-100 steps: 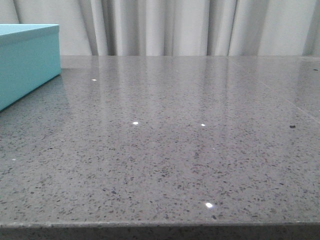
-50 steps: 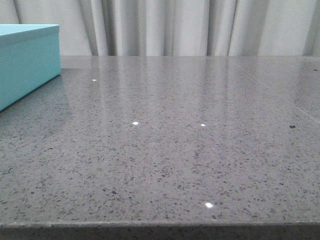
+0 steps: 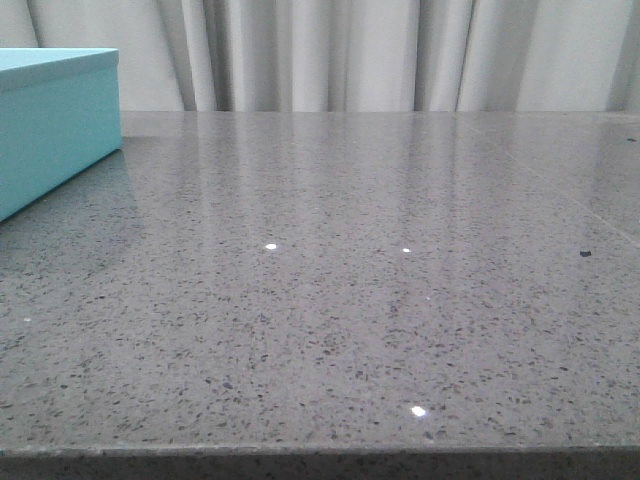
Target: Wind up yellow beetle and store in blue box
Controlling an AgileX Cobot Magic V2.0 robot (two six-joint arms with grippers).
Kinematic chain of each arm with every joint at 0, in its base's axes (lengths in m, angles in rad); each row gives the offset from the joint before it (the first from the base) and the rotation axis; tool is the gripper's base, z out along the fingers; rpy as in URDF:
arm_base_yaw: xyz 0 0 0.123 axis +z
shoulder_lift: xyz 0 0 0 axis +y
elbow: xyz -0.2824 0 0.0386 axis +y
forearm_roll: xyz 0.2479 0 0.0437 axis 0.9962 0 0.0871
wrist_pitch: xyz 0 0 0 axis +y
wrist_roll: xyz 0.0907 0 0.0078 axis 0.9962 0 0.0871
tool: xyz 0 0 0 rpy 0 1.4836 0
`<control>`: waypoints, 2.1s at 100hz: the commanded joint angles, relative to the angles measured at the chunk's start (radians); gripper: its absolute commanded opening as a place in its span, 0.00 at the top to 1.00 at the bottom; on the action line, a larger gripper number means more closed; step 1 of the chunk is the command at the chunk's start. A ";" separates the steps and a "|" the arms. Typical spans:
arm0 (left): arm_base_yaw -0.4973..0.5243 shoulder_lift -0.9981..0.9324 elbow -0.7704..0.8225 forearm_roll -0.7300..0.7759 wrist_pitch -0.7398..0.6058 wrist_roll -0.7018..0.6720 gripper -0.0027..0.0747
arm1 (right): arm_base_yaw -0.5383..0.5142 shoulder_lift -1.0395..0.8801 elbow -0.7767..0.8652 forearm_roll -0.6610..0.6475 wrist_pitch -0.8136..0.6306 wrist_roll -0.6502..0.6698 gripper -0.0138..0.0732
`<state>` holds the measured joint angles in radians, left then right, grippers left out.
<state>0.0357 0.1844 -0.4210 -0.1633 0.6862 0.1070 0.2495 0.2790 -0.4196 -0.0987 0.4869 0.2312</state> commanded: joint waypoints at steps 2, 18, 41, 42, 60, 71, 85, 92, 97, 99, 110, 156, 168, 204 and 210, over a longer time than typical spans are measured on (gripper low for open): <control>-0.002 0.011 -0.026 -0.016 -0.076 0.003 0.99 | -0.002 0.007 -0.025 -0.016 -0.071 -0.008 0.92; -0.002 0.011 -0.026 -0.016 -0.076 0.003 0.99 | -0.002 0.007 -0.025 -0.016 -0.071 -0.008 0.92; -0.002 0.011 -0.026 0.001 -0.089 0.003 0.99 | -0.002 0.007 -0.025 -0.016 -0.071 -0.008 0.92; -0.002 0.011 -0.026 0.007 -0.093 0.003 0.99 | -0.002 0.007 -0.025 -0.016 -0.071 -0.008 0.92; -0.005 0.008 0.038 0.086 -0.235 0.003 0.99 | -0.002 0.007 -0.025 -0.016 -0.071 -0.008 0.92; -0.019 0.000 0.115 0.074 -0.389 0.003 0.99 | -0.002 0.007 -0.025 -0.016 -0.071 -0.008 0.92; -0.024 -0.043 0.243 0.074 -0.644 -0.060 0.99 | -0.002 0.007 -0.025 -0.016 -0.071 -0.008 0.92; -0.024 -0.080 0.308 0.074 -0.724 -0.069 0.99 | -0.002 0.007 -0.025 -0.016 -0.071 -0.008 0.92; -0.024 -0.113 0.351 0.074 -0.744 -0.073 0.99 | -0.002 0.007 -0.025 -0.016 -0.071 -0.008 0.92; -0.024 -0.129 0.368 0.074 -0.744 -0.082 0.99 | -0.002 0.007 -0.025 -0.016 -0.071 -0.008 0.92; -0.024 -0.215 0.446 0.074 -0.738 -0.204 0.99 | -0.002 0.007 -0.025 -0.016 -0.071 -0.008 0.92; -0.024 -0.221 0.443 0.078 -0.548 -0.133 0.99 | -0.002 0.007 -0.025 -0.016 -0.071 -0.008 0.92; -0.024 -0.221 0.443 0.078 -0.546 -0.133 0.99 | -0.002 0.007 -0.025 -0.016 -0.071 -0.008 0.92; -0.024 -0.221 0.443 0.078 -0.546 -0.133 0.99 | -0.002 0.007 -0.025 -0.016 -0.071 -0.008 0.92; -0.024 -0.221 0.443 0.078 -0.546 -0.133 0.99 | -0.002 0.007 -0.025 -0.016 -0.071 -0.008 0.92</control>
<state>0.0162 -0.0052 0.0000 -0.0797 0.2118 -0.0269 0.2495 0.2775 -0.4196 -0.1005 0.4912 0.2312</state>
